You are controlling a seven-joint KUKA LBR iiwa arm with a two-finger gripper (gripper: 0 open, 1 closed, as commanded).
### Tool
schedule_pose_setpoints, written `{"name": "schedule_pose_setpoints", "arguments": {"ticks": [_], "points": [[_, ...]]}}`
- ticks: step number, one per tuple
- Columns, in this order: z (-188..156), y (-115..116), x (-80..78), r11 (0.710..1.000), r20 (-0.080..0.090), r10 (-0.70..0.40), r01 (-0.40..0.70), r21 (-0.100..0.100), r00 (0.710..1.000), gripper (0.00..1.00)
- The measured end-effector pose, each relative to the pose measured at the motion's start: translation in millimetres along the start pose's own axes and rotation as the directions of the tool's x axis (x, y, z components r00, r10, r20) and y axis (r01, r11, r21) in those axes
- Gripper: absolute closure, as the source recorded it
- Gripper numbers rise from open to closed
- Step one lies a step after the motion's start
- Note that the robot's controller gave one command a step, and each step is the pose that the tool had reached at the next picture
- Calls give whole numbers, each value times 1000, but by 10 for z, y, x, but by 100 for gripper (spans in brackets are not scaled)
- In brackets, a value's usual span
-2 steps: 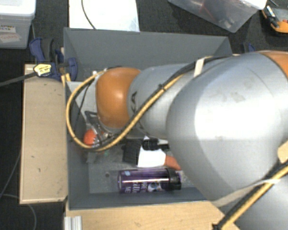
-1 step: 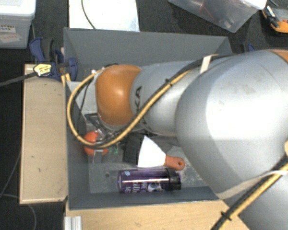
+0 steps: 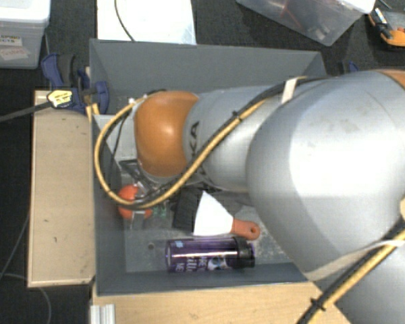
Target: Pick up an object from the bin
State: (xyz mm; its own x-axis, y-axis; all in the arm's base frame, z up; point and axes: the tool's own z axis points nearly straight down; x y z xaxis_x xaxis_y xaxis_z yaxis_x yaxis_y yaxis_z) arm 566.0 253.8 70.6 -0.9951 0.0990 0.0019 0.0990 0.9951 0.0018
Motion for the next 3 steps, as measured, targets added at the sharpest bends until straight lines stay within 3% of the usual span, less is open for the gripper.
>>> {"name": "schedule_pose_setpoints", "arguments": {"ticks": [1, 3], "points": [[-154, -17, 31, 1000, -11, 1, -1, 6, 1000, 100], [-1010, -12, 18, 1000, -7, 2, -2, 4, 1000, 100]]}}
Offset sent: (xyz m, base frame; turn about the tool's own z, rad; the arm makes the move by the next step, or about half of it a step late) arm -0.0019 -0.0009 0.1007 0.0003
